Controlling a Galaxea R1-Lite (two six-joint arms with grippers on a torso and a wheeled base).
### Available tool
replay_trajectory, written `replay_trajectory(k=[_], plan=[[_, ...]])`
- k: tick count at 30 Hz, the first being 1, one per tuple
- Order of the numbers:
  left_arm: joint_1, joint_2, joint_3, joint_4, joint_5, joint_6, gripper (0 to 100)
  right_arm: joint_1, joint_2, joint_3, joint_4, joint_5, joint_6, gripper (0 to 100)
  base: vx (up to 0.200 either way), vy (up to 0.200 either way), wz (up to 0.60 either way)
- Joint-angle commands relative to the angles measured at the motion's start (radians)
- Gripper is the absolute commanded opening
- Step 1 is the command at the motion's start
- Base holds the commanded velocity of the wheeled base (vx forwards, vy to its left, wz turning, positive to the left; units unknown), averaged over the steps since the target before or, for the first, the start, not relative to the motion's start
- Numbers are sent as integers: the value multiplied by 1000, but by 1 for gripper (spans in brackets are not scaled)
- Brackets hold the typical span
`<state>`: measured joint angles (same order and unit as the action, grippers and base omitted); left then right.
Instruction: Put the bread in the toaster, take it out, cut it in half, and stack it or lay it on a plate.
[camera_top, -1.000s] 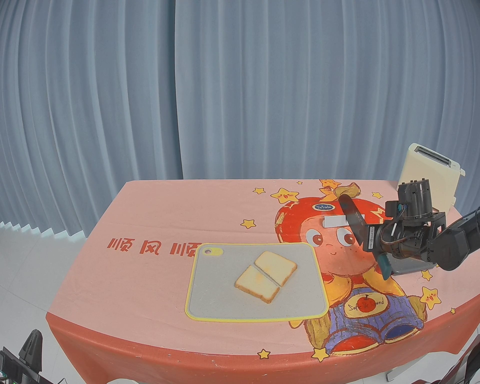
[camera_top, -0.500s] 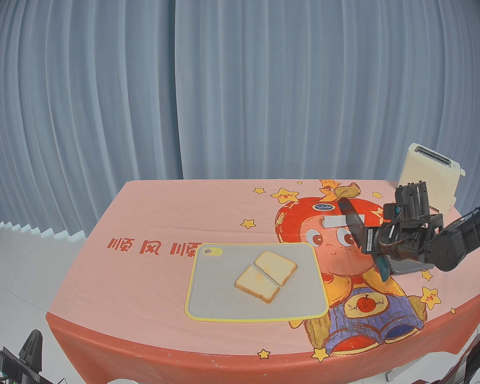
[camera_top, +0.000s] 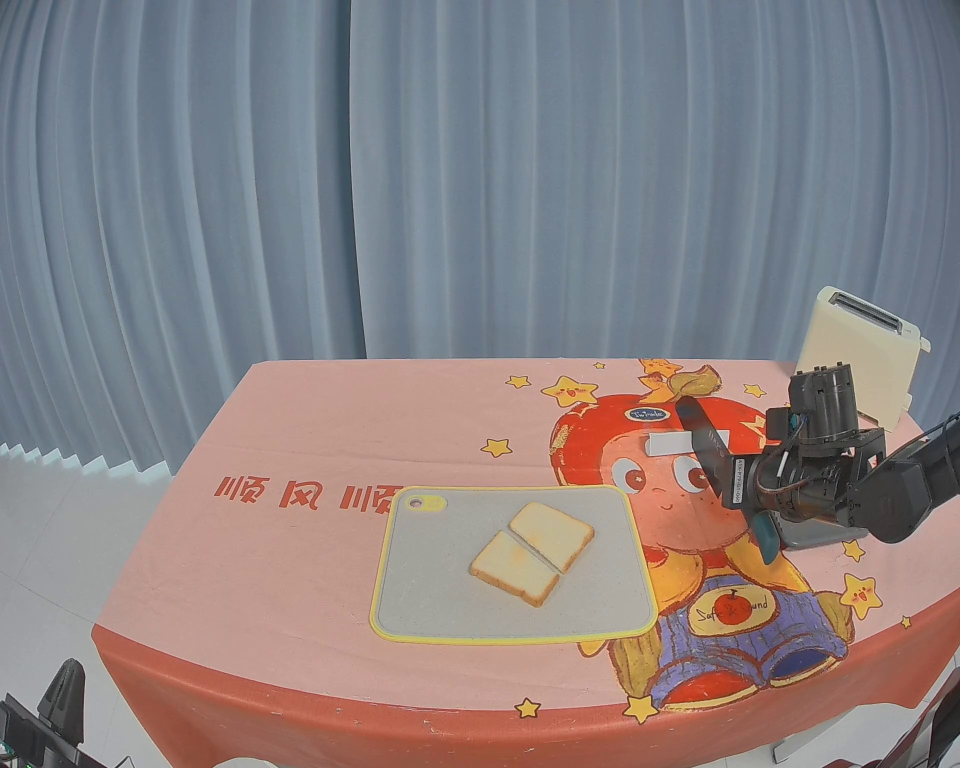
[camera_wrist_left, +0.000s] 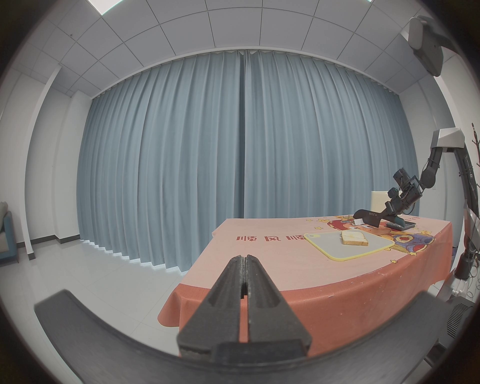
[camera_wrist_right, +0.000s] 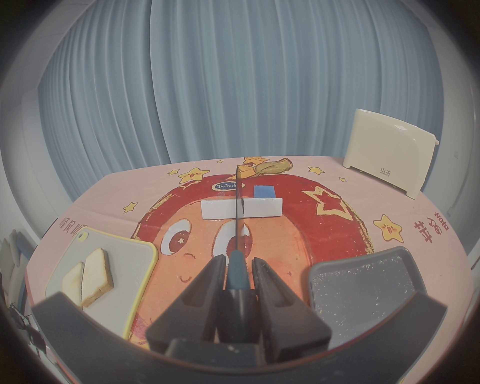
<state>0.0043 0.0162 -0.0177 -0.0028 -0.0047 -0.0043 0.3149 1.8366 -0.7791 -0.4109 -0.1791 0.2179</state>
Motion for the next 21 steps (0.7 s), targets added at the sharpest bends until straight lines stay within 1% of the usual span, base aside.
replay_trajectory(k=[1,7,8,11,21], plan=[[0,-10,18,0,0,0,0,3,0,1,0,-2,0,0,0,0,0],[0,-10,18,0,0,0,0,4,0,1,0,-2,0,0,0,0,0],[0,-10,18,0,0,0,0,3,0,1,0,-2,0,100,0,0,0],[2,-10,18,0,0,0,0,3,-3,-6,-5,-2,9,100,0,0,0],[0,-10,18,0,0,0,0,3,-17,-5,-6,-3,9,100,0,0,0]])
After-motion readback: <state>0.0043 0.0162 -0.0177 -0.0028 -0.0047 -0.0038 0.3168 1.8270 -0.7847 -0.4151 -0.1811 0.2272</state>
